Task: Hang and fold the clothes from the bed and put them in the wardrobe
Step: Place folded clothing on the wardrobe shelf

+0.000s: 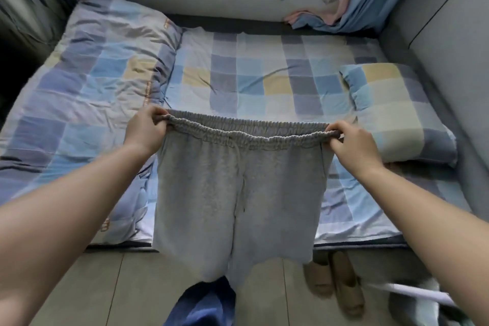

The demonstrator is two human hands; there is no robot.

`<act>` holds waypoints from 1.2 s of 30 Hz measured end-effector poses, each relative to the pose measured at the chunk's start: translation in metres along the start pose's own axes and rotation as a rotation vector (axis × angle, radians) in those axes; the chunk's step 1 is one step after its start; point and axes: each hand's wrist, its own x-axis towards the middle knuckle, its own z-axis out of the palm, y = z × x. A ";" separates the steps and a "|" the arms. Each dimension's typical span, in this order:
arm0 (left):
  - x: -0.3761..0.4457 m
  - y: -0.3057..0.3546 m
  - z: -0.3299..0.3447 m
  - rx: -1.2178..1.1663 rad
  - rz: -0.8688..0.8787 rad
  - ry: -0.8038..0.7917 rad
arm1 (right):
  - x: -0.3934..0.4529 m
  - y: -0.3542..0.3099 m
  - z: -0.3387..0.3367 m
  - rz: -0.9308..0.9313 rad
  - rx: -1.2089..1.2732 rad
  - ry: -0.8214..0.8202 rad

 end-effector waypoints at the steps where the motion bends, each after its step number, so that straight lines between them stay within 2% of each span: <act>1: 0.028 -0.006 0.021 0.012 -0.025 -0.043 | 0.027 0.005 0.024 0.041 0.026 -0.008; 4: 0.098 -0.024 0.073 0.022 -0.063 -0.173 | 0.090 0.014 0.089 0.125 0.124 -0.072; 11: 0.238 -0.074 0.198 0.095 -0.054 -0.224 | 0.228 0.045 0.237 0.210 0.121 -0.216; 15: 0.297 -0.117 0.254 -0.010 -0.061 -0.280 | 0.290 0.060 0.310 0.282 0.165 -0.229; 19: 0.323 -0.157 0.285 -0.017 -0.112 -0.258 | 0.317 0.064 0.370 0.332 0.198 -0.242; 22: 0.319 -0.192 0.297 -0.005 -0.204 -0.265 | 0.307 0.047 0.412 0.319 0.171 -0.365; 25: 0.306 -0.220 0.299 -0.137 -0.345 -0.285 | 0.293 0.017 0.448 0.346 0.312 -0.447; 29: 0.292 -0.251 0.297 -0.134 -0.424 -0.303 | 0.289 -0.037 0.492 0.214 0.359 -0.584; 33: 0.266 -0.292 0.295 0.011 -0.500 -0.366 | 0.290 -0.100 0.532 -0.129 0.182 -0.664; 36: 0.245 -0.318 0.292 -0.035 -0.577 -0.385 | 0.284 -0.137 0.564 -0.305 0.046 -0.716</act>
